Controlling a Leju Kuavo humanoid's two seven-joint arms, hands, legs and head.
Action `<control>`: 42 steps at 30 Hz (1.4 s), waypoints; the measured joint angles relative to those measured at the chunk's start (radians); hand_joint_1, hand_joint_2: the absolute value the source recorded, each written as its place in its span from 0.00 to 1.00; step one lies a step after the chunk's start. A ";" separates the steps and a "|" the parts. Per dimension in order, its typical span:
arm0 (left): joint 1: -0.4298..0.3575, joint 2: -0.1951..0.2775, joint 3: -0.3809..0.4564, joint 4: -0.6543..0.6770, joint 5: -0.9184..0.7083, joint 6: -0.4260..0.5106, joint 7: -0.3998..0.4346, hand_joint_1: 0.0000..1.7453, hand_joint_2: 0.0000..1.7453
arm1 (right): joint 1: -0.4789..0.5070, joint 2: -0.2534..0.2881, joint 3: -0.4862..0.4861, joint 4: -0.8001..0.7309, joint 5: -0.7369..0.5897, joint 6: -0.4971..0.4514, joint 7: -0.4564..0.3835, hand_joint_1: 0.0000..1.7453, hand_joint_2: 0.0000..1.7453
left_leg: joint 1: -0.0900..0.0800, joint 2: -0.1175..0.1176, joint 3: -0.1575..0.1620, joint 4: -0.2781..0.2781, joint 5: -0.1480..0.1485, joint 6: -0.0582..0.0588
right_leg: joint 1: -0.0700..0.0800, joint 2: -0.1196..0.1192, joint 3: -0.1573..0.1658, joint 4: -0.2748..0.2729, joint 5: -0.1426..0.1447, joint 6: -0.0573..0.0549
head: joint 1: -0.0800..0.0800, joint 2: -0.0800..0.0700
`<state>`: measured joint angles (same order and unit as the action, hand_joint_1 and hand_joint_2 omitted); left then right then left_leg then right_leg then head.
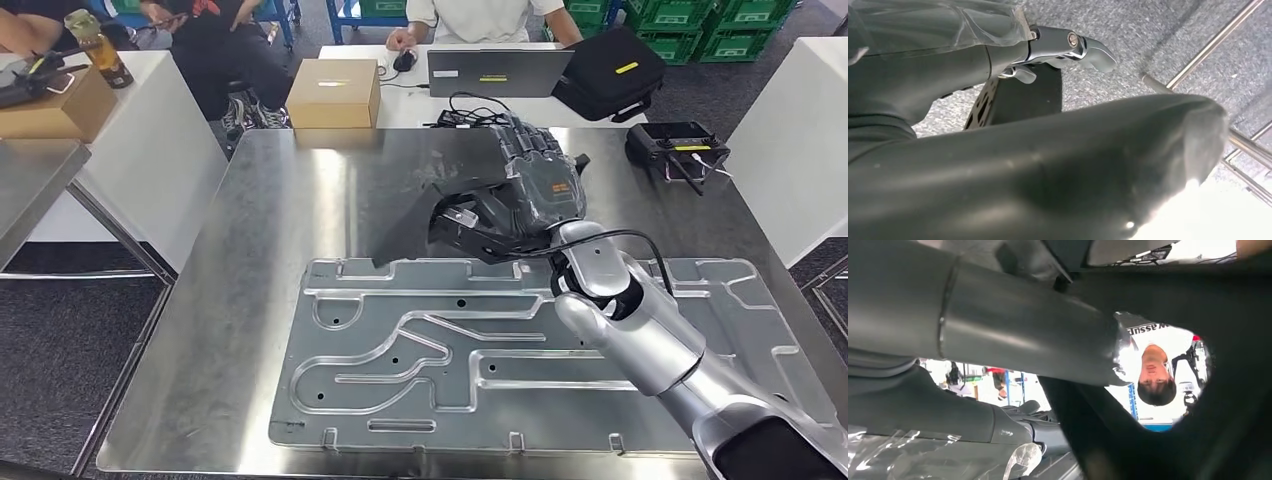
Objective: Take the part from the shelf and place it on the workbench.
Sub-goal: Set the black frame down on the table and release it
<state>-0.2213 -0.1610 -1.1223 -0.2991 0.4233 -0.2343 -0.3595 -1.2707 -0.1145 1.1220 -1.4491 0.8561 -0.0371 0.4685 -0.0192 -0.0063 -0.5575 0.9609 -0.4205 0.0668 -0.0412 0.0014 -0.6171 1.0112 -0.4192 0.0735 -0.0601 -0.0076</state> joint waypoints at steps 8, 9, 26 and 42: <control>0.003 0.003 0.001 0.000 0.006 -0.002 -0.011 0.00 0.00 | -0.022 -0.021 -0.029 -0.013 -0.102 0.024 0.057 0.00 0.00 | 0.012 0.001 -0.096 0.206 -0.118 -0.037 | -0.002 -0.001 0.004 -0.024 0.007 -0.037 | 0.000 0.000; 0.002 0.003 0.001 0.000 0.007 -0.001 -0.011 0.00 0.00 | -0.022 -0.024 -0.031 -0.013 -0.118 0.027 0.064 0.00 0.00 | 0.016 0.001 -0.125 0.268 -0.141 -0.041 | -0.002 -0.001 0.003 -0.024 0.008 -0.037 | 0.000 0.000; 0.010 0.002 0.040 0.000 0.028 0.009 -0.038 0.00 0.00 | -0.082 -0.121 -0.079 -0.010 -0.878 0.111 0.201 0.00 0.00 | 0.006 0.007 0.023 -0.023 0.002 0.014 | 0.003 0.000 -0.128 0.236 -0.089 0.009 | 0.000 0.000; 0.023 0.014 0.072 0.000 0.047 -0.002 -0.060 0.00 0.00 | -0.333 -0.315 0.217 -0.010 -1.473 0.009 0.218 0.00 0.00 | 0.012 0.000 -0.119 0.282 -0.155 -0.031 | -0.003 -0.012 -0.022 -0.015 0.021 -0.032 | -0.001 0.000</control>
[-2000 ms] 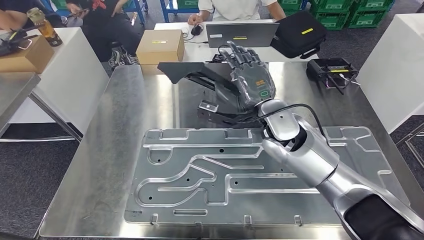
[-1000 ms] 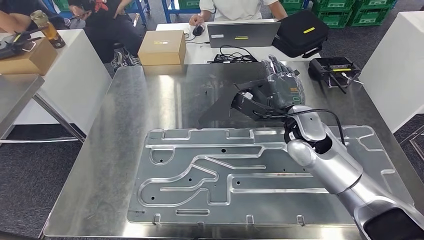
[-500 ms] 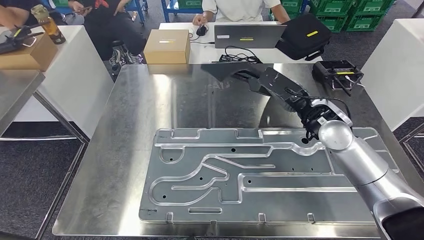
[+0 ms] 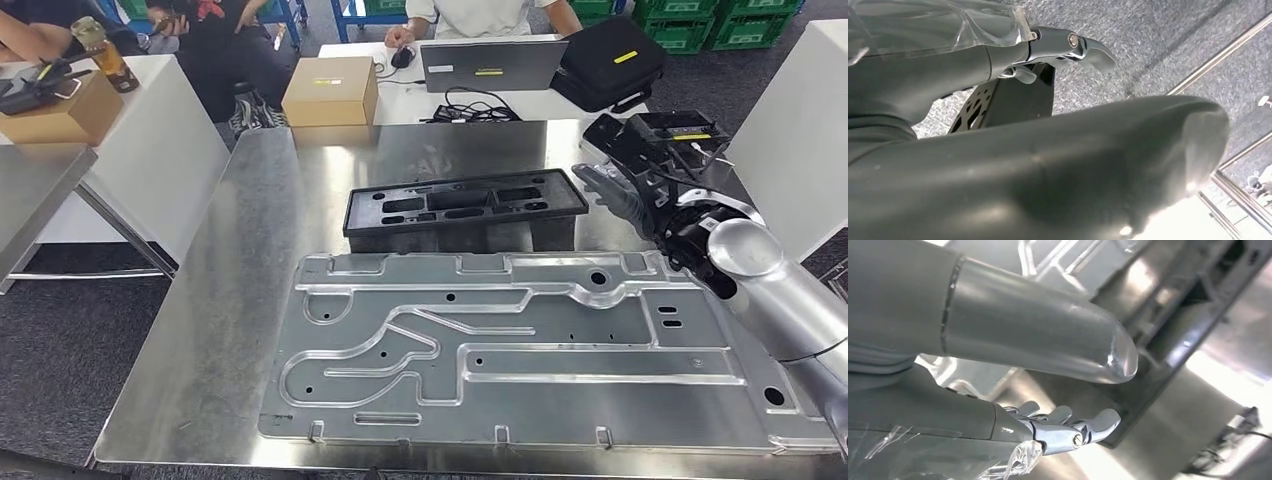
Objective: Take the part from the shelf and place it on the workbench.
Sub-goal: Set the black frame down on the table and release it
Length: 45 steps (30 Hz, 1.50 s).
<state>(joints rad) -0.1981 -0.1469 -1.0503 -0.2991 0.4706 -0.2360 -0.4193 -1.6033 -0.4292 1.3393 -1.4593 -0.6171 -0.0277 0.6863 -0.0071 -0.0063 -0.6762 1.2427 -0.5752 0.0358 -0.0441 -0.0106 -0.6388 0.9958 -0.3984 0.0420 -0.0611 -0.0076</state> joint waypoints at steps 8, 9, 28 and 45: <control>-0.006 0.006 0.010 0.000 0.004 0.005 0.001 0.00 0.00 | -0.026 -0.060 0.071 -0.015 0.029 -0.081 0.000 0.00 0.00 | -0.033 0.002 0.158 -0.297 0.125 0.069 | 0.000 0.008 0.005 -0.008 0.014 0.027 | 0.000 0.000; -0.007 0.006 0.012 0.000 0.005 0.007 0.001 0.00 0.00 | -0.026 -0.065 0.073 -0.018 0.035 -0.091 -0.004 0.00 0.00 | -0.030 0.003 0.165 -0.308 0.136 0.068 | 0.001 0.009 -0.002 0.007 0.005 0.030 | 0.000 0.000; 0.028 0.015 0.028 -0.008 0.062 0.170 0.000 0.00 0.00 | 1.019 0.100 -0.641 -0.680 1.220 -0.674 -0.581 0.00 1.00 | 0.000 0.000 0.088 -0.038 -0.068 -0.006 | -0.005 -0.032 0.031 -0.008 -0.011 0.007 | -0.002 0.000; 0.025 0.005 0.053 -0.008 0.109 0.180 0.009 0.00 0.00 | 1.408 0.202 -0.796 -1.029 1.614 -0.670 -0.588 0.00 0.00 | -0.025 0.016 0.263 -0.320 0.061 0.067 | 0.025 0.008 -0.132 0.279 -0.090 0.025 | -0.001 0.000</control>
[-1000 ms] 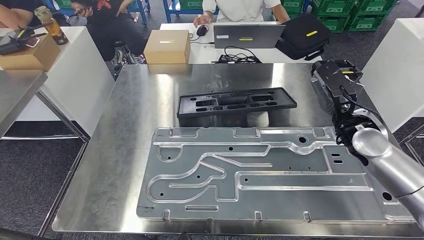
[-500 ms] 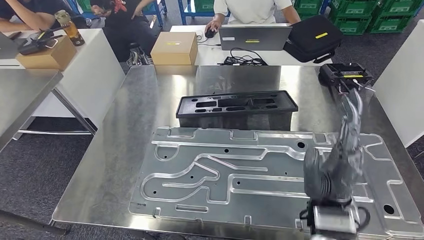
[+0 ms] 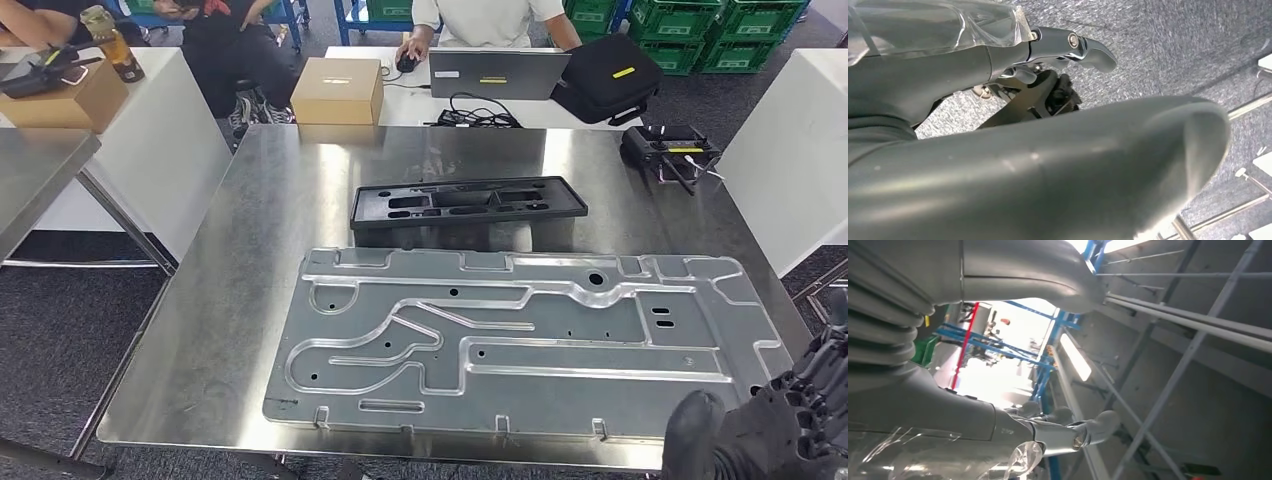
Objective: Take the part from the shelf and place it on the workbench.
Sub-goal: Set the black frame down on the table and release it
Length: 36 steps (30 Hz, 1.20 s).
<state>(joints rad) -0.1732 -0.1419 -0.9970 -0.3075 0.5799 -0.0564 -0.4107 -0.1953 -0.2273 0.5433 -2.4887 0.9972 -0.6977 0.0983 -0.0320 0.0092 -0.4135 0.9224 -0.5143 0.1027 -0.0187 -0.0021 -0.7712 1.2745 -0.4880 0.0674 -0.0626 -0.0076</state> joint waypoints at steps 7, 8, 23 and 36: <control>0.030 0.010 0.000 0.001 0.015 0.011 -0.027 0.00 0.00 | 0.136 0.061 -0.063 -0.052 -0.105 -0.001 -0.127 0.00 0.00 | -0.016 0.020 0.014 0.011 -0.055 -0.021 | 0.003 -0.049 0.122 -0.257 0.081 -0.016 | -0.001 0.000; 0.034 0.013 0.000 0.002 0.017 0.013 -0.029 0.00 0.00 | 0.151 0.071 -0.071 -0.056 -0.120 -0.001 -0.146 0.00 0.00 | -0.017 0.024 0.015 0.009 -0.059 -0.023 | 0.001 -0.041 0.120 -0.257 0.079 -0.021 | -0.001 0.000; 0.032 0.025 0.003 0.004 0.064 0.046 -0.030 0.00 0.00 | 0.293 0.165 -0.167 -0.062 -0.317 0.003 -0.337 0.00 0.00 | -0.011 -0.055 -0.039 0.039 -0.025 -0.005 | -0.009 0.082 0.107 -0.274 0.124 -0.003 | -0.005 0.000; 0.036 0.026 0.011 0.006 0.100 0.052 -0.008 0.00 0.00 | 0.266 0.161 -0.167 -0.061 -0.348 0.003 -0.312 0.00 0.00 | -0.012 0.070 -0.044 0.027 0.000 -0.008 | -0.003 -0.069 0.176 -0.269 0.056 0.008 | -0.001 0.000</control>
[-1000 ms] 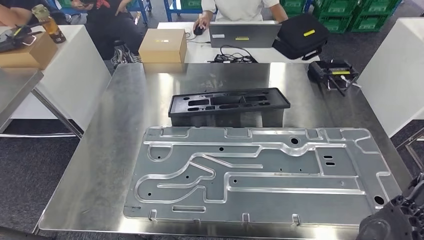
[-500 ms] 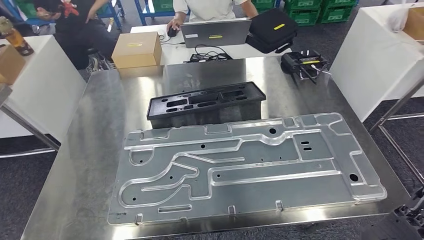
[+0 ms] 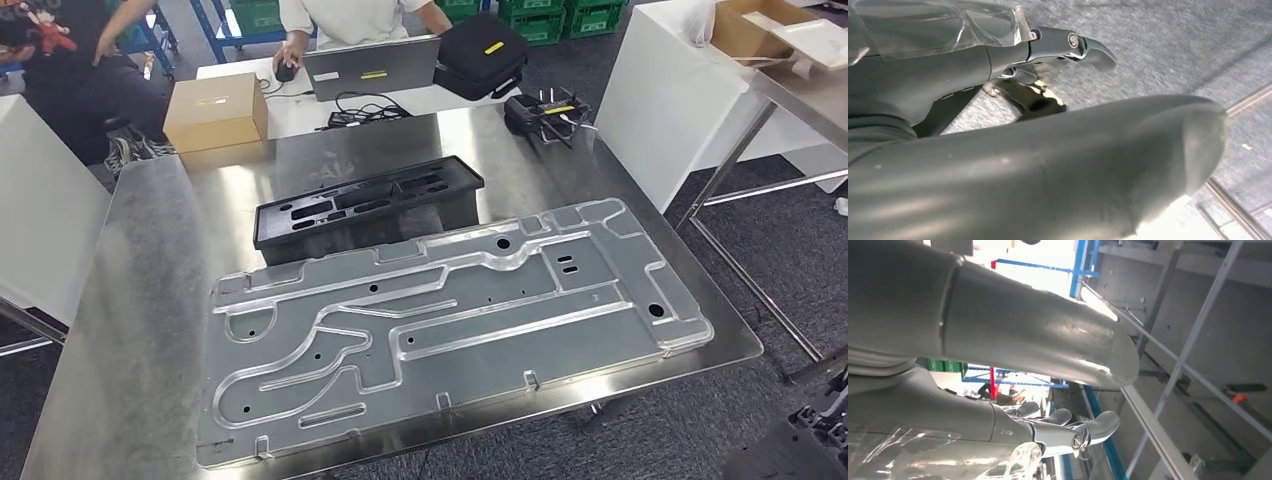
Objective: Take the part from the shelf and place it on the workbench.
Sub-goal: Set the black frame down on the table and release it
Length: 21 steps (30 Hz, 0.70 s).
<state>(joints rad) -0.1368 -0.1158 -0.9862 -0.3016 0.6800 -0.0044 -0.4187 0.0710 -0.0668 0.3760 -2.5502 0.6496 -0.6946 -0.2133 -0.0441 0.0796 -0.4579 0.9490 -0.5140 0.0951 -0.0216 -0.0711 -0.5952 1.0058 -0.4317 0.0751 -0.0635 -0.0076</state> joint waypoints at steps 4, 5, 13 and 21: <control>0.008 0.010 0.007 0.004 0.020 0.009 0.019 0.00 0.00 | -0.011 -0.004 0.001 0.000 0.006 0.000 0.005 0.00 0.00 | 0.001 -0.005 -0.004 0.023 -0.027 -0.022 | -0.003 0.032 -0.003 -0.010 0.003 -0.028 | -0.001 0.000; 0.010 0.012 0.009 0.004 0.024 0.011 0.021 0.00 0.00 | -0.013 -0.005 0.002 0.000 0.007 0.000 0.006 0.00 0.00 | 0.006 -0.025 -0.019 0.058 -0.049 -0.032 | -0.006 0.042 -0.006 -0.011 0.006 -0.033 | -0.001 0.000; 0.016 0.021 0.027 0.009 0.055 0.046 0.044 0.00 0.00 | -0.022 -0.011 0.005 0.000 0.030 0.000 0.035 0.00 0.00 | 0.049 -0.095 -0.073 0.120 -0.034 -0.064 | -0.017 0.138 -0.019 -0.012 0.022 -0.028 | -0.003 0.000; 0.012 0.039 0.050 0.014 0.070 0.050 0.055 0.00 0.00 | -0.031 -0.025 0.014 -0.005 0.051 0.000 0.061 0.00 0.00 | 0.035 -0.083 -0.029 0.008 0.038 -0.012 | -0.013 0.129 -0.056 0.055 -0.011 0.003 | -0.001 0.000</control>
<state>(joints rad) -0.1250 -0.0767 -0.9358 -0.2876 0.7504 0.0453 -0.3635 0.0399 -0.0913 0.3900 -2.5550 0.7009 -0.6943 -0.1522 -0.0094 -0.0032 -0.4873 0.9565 -0.4759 0.0828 -0.0345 0.0584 -0.6512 1.0609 -0.4428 0.0778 -0.0643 -0.0076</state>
